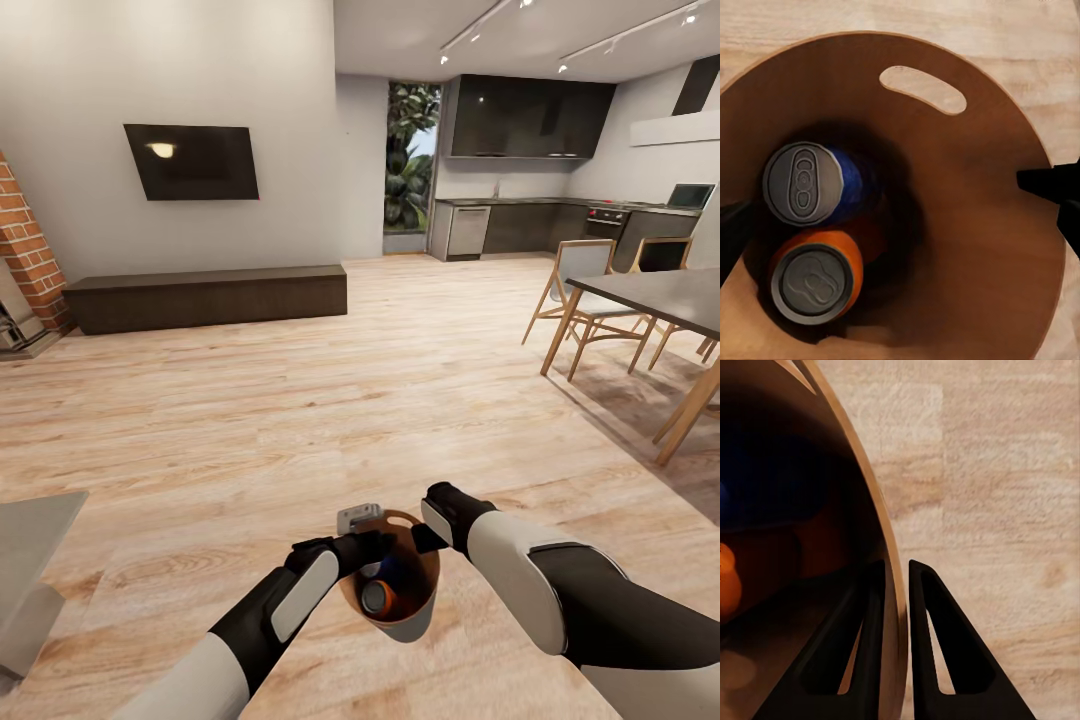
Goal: Put the three can of soda from the living room inside the tash can in the kitchen.
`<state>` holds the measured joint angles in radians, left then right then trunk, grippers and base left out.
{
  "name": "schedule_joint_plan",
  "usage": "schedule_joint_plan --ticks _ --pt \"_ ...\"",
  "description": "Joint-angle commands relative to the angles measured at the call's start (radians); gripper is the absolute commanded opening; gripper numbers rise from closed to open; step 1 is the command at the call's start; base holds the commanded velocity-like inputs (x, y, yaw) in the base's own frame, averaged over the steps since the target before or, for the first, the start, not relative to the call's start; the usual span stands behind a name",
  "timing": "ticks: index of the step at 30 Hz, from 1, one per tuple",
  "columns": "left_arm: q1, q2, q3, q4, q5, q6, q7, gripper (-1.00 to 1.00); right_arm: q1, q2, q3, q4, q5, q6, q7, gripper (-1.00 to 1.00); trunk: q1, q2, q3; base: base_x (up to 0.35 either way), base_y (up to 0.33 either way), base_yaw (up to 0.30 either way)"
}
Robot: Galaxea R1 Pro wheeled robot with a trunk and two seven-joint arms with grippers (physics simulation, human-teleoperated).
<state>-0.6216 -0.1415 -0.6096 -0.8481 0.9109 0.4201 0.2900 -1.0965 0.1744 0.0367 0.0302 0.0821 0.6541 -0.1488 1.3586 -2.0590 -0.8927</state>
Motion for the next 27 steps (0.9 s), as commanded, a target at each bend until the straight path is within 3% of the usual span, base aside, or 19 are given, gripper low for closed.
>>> schedule_joint_plan --ticks 1,5,12,21,23,27 --pt "0.000 0.001 0.000 -0.001 0.000 0.000 0.000 1.00 0.000 0.000 -0.009 -0.002 -0.007 -0.001 0.004 -1.00 0.000 0.000 0.000 0.000 0.000 0.000" --pt "0.001 0.003 0.000 -0.001 0.000 0.000 -0.001 1.00 -0.001 -0.005 -0.010 -0.005 -0.006 0.000 0.005 -1.00 0.000 0.000 0.000 0.000 0.000 0.000" --pt "0.002 0.005 0.001 -0.004 0.002 0.000 -0.002 1.00 -0.002 -0.056 -0.012 -0.009 -0.007 0.001 0.006 -1.00 0.000 0.000 0.000 0.000 0.000 0.000" --pt "0.002 0.005 0.004 -0.005 0.002 0.000 -0.008 1.00 -0.003 -0.160 -0.014 -0.012 -0.008 0.001 0.010 -1.00 0.000 0.000 0.000 0.000 0.000 0.000" --pt "0.002 0.005 0.005 -0.005 0.003 0.000 -0.008 1.00 -0.003 -0.188 -0.014 -0.012 -0.008 0.001 0.033 -1.00 0.000 0.000 0.000 0.000 0.000 0.000" --pt "0.002 0.005 0.005 -0.004 0.003 0.000 -0.008 1.00 -0.004 -0.270 -0.013 -0.012 -0.006 0.008 0.164 -1.00 0.000 0.000 0.000 0.000 0.000 0.000"
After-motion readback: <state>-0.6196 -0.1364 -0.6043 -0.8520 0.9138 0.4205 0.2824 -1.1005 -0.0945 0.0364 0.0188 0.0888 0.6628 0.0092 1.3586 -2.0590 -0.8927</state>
